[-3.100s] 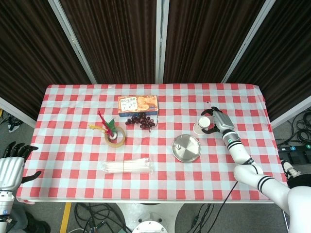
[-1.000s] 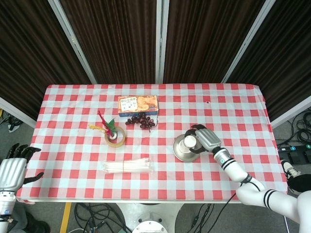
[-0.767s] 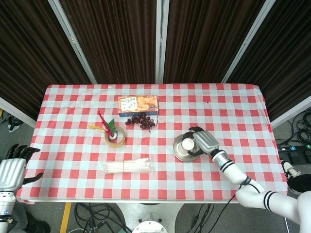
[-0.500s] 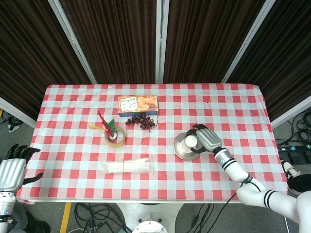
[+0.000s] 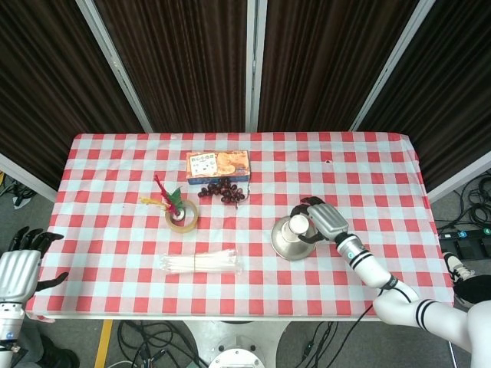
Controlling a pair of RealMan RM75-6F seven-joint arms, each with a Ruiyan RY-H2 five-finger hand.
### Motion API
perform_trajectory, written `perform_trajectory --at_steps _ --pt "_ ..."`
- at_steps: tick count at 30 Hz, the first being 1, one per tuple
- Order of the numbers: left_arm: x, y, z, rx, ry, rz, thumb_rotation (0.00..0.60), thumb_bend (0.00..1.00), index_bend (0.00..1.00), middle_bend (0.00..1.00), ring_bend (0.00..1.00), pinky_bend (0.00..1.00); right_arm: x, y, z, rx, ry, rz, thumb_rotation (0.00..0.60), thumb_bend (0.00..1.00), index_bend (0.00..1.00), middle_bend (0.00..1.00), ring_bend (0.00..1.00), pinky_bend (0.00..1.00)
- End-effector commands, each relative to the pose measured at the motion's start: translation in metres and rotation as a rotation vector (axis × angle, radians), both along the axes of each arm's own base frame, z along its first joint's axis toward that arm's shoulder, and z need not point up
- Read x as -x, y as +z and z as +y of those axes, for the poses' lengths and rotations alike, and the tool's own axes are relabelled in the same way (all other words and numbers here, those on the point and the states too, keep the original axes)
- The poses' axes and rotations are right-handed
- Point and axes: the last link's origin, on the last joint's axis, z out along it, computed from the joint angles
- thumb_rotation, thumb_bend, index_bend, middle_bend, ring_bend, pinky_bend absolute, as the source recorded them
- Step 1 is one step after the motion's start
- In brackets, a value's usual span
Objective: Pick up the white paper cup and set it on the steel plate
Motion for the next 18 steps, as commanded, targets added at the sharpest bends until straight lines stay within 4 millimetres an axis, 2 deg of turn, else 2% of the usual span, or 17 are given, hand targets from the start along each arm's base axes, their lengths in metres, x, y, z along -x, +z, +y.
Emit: perform_trajectory --at_steps 1,5,12,18 --pt "0.000 0.000 0.000 0.000 0.003 0.000 0.600 0.04 0.27 0.26 0.15 0.09 -0.005 -0.004 0.007 -0.031 0.020 -0.013 0.600 0.28 0.62 0.34 0.13 0.11" --pt "0.000 -0.001 0.000 0.003 0.004 0.002 0.600 0.04 0.27 0.26 0.15 0.09 -0.006 -0.006 0.019 -0.086 0.048 -0.005 0.600 0.27 0.62 0.34 0.13 0.11" --pt "0.000 0.000 0.000 0.002 0.001 0.003 0.600 0.04 0.27 0.26 0.15 0.09 -0.001 -0.001 0.001 -0.010 0.015 -0.008 0.600 0.28 0.61 0.34 0.13 0.11" --pt "0.000 -0.001 0.001 0.003 0.005 0.002 0.600 0.04 0.27 0.26 0.15 0.09 -0.010 -0.007 0.022 -0.095 0.075 -0.005 0.600 0.28 0.61 0.34 0.13 0.11"
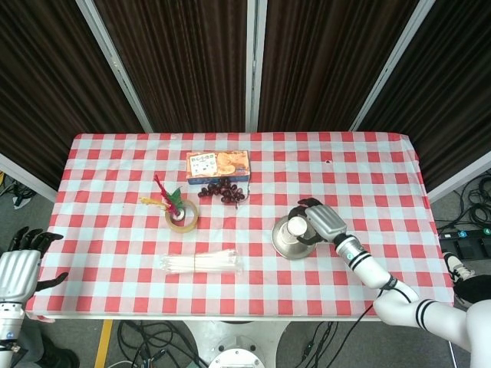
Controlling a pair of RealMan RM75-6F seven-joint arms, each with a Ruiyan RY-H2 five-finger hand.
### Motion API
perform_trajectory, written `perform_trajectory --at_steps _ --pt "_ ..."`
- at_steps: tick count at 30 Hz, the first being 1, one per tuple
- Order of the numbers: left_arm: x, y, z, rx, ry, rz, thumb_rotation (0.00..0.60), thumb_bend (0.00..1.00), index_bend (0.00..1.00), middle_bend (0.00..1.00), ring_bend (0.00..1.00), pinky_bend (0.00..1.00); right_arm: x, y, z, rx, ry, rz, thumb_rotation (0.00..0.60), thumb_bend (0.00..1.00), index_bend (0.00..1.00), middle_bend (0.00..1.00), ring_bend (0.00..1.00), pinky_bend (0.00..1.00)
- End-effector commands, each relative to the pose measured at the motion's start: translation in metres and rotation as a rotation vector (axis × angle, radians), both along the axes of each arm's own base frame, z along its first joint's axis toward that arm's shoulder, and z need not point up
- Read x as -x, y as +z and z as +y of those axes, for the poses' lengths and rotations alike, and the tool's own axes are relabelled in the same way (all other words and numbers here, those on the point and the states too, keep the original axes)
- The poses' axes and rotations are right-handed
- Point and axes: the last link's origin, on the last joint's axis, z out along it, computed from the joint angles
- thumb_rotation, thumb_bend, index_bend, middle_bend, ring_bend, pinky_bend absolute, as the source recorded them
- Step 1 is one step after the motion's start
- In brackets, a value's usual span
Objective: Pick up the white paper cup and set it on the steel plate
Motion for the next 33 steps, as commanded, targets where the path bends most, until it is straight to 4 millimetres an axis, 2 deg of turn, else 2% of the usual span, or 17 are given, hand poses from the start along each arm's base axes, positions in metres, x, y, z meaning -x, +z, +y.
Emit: perform_trajectory --at_steps 1,3,9,17,25,31,33 --pt "0.000 0.000 0.000 0.000 -0.002 0.001 0.600 0.04 0.27 0.26 0.15 0.09 -0.006 -0.003 0.016 -0.060 0.049 0.009 0.600 0.28 0.61 0.34 0.13 0.11" --pt "0.000 0.000 0.000 0.000 -0.003 0.002 0.600 0.04 0.27 0.26 0.15 0.09 -0.005 -0.002 0.014 -0.049 0.053 0.019 0.600 0.28 0.60 0.34 0.13 0.11" --pt "0.001 0.000 -0.001 -0.001 0.001 -0.002 0.600 0.04 0.27 0.26 0.15 0.09 0.004 0.003 -0.010 0.049 -0.015 0.024 0.600 0.28 0.60 0.34 0.13 0.11" --pt "0.001 0.000 -0.002 -0.002 0.002 -0.001 0.600 0.04 0.27 0.26 0.15 0.09 0.000 -0.005 0.017 -0.053 0.046 0.018 0.600 0.28 0.60 0.35 0.13 0.10" --pt "0.000 0.001 -0.001 -0.005 -0.001 -0.001 0.600 0.04 0.27 0.26 0.15 0.09 0.005 0.005 -0.004 0.051 0.005 0.004 0.600 0.29 0.60 0.34 0.13 0.10" --pt "0.000 0.000 -0.002 -0.003 0.002 0.000 0.600 0.04 0.27 0.26 0.15 0.09 -0.007 -0.001 0.020 -0.052 0.063 -0.010 0.600 0.29 0.60 0.35 0.13 0.10" --pt "0.000 0.001 -0.001 -0.003 -0.002 -0.001 0.600 0.04 0.27 0.26 0.15 0.09 -0.009 0.002 0.021 -0.044 0.085 0.004 0.600 0.29 0.59 0.35 0.13 0.10"
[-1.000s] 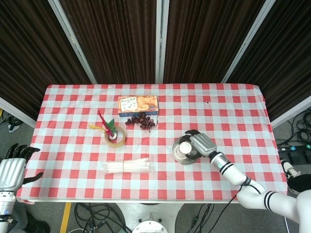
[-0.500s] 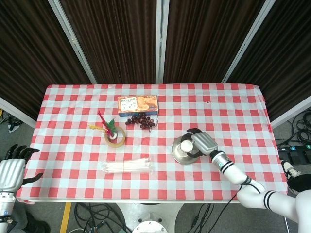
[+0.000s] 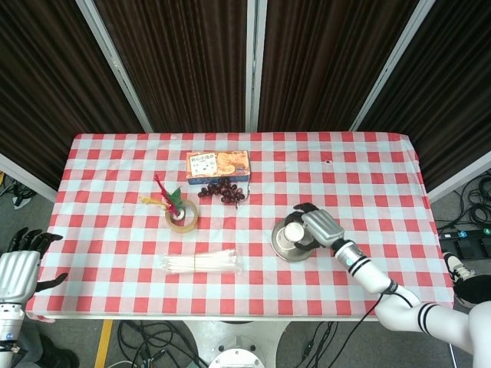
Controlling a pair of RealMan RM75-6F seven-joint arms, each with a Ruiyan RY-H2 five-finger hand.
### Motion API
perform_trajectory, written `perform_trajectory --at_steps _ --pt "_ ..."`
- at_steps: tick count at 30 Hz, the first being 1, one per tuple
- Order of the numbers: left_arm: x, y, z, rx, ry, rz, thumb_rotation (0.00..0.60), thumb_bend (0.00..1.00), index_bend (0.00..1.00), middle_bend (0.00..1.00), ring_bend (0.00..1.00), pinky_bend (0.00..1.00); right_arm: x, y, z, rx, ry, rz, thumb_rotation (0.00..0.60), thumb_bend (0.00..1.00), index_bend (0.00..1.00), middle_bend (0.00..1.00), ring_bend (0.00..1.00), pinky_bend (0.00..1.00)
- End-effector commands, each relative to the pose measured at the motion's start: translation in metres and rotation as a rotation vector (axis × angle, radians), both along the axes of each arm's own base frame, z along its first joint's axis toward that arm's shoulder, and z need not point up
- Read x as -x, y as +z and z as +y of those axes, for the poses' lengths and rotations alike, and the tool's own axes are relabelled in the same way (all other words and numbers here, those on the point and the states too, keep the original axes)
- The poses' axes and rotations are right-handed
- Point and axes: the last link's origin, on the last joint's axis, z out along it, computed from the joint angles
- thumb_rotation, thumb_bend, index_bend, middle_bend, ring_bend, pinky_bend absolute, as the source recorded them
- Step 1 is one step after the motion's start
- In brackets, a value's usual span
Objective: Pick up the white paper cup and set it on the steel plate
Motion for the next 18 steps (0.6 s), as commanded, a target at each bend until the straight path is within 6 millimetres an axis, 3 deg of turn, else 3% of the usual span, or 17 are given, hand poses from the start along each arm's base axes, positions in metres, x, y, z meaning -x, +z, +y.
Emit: perform_trajectory --at_steps 1,12,18 --pt "0.000 0.000 0.000 0.000 -0.003 0.000 0.600 0.04 0.27 0.26 0.15 0.09 -0.003 0.004 0.006 -0.004 0.037 0.018 0.600 0.29 0.59 0.35 0.13 0.10" --pt "0.000 0.000 -0.001 -0.002 -0.010 -0.011 0.600 0.04 0.27 0.26 0.15 0.09 0.008 0.049 -0.034 0.200 -0.095 -0.063 0.600 0.29 0.59 0.34 0.13 0.10" --pt "-0.001 0.001 -0.002 -0.006 -0.016 -0.009 0.600 0.04 0.27 0.26 0.15 0.09 0.023 0.045 -0.058 0.214 -0.185 -0.013 0.600 0.29 0.55 0.32 0.13 0.10"
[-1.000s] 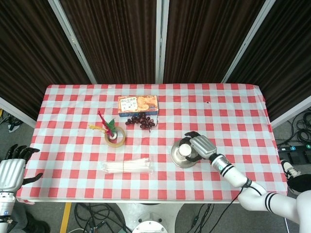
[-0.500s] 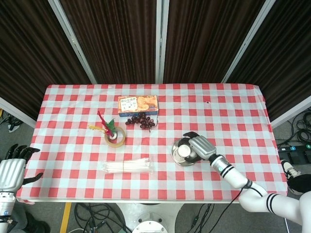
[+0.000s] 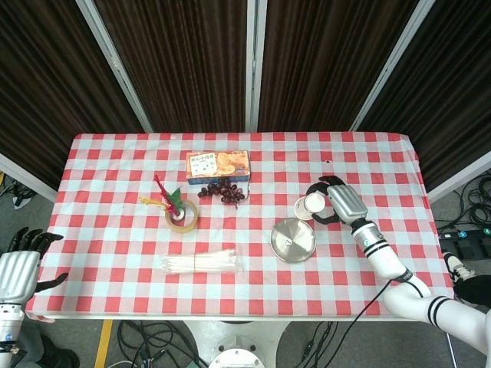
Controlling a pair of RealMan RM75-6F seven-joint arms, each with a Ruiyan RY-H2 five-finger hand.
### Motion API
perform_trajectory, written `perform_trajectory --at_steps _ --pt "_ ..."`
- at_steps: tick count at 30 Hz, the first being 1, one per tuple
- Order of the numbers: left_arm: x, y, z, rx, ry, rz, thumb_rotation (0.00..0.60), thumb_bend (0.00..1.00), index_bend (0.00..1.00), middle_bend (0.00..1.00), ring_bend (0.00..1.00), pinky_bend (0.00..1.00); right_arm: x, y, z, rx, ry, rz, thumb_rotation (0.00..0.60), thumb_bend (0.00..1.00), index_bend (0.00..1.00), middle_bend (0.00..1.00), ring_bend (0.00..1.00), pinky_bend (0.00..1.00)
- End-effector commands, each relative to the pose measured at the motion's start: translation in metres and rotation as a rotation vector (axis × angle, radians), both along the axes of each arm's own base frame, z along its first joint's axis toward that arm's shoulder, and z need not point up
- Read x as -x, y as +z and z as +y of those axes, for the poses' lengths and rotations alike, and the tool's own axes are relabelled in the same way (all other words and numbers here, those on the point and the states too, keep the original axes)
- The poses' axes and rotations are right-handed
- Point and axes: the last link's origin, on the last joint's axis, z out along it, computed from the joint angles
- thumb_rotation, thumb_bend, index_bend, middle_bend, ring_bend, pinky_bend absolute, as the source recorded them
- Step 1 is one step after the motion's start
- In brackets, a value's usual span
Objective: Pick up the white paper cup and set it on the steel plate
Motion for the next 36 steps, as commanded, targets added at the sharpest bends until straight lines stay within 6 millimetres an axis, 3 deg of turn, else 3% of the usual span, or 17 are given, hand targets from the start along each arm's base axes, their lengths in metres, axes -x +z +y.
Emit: perform_trajectory --at_steps 1,10,14,17,21,28,32,36 --pt "0.000 0.000 -0.001 -0.001 0.000 0.001 0.600 0.04 0.27 0.26 0.15 0.09 0.008 -0.007 -0.013 -0.004 -0.054 0.027 0.600 0.29 0.52 0.31 0.12 0.10" --pt "0.000 0.001 -0.002 -0.005 0.002 0.003 0.600 0.04 0.27 0.26 0.15 0.09 0.024 -0.018 -0.010 -0.061 -0.107 0.087 0.600 0.29 0.14 0.18 0.01 0.06" --pt "-0.001 0.001 0.000 -0.005 -0.007 0.002 0.600 0.04 0.27 0.26 0.15 0.09 0.026 0.000 -0.005 -0.021 -0.097 0.074 0.600 0.29 0.02 0.13 0.00 0.05" --pt "-0.001 0.002 0.000 -0.007 -0.013 0.000 0.600 0.04 0.27 0.26 0.15 0.09 0.028 0.023 0.010 0.034 -0.055 0.071 0.600 0.29 0.00 0.10 0.00 0.04" --pt "-0.001 0.001 0.002 -0.009 -0.020 0.002 0.600 0.04 0.27 0.26 0.15 0.09 0.040 0.057 0.050 0.145 0.015 0.140 0.600 0.29 0.00 0.12 0.00 0.04" --pt "0.000 -0.004 0.005 -0.042 -0.017 0.076 0.600 0.04 0.27 0.26 0.15 0.09 0.070 0.102 0.144 0.331 -0.022 0.209 0.600 0.31 0.05 0.13 0.00 0.03" --pt "-0.002 -0.008 0.004 -0.028 -0.020 0.077 0.600 0.04 0.27 0.26 0.15 0.09 0.077 0.112 0.185 0.381 -0.030 0.207 0.600 0.31 0.05 0.13 0.00 0.02" --pt "-0.006 -0.015 0.003 0.009 -0.026 0.063 0.600 0.04 0.27 0.26 0.15 0.09 0.082 0.116 0.209 0.391 -0.060 0.183 0.600 0.32 0.05 0.13 0.00 0.01"
